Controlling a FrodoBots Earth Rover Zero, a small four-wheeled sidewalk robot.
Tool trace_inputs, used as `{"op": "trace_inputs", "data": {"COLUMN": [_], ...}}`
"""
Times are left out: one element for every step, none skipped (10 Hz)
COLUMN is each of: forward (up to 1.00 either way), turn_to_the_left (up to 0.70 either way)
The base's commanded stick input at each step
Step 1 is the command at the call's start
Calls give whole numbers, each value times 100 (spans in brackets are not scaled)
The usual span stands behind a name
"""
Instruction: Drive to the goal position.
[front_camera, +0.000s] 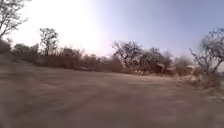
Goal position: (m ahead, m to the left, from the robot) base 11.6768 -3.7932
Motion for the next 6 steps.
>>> {"op": "trace_inputs", "data": {"forward": [70,70,70,70,70,70], "turn_to_the_left": [-35,0,0,0,0,0]}}
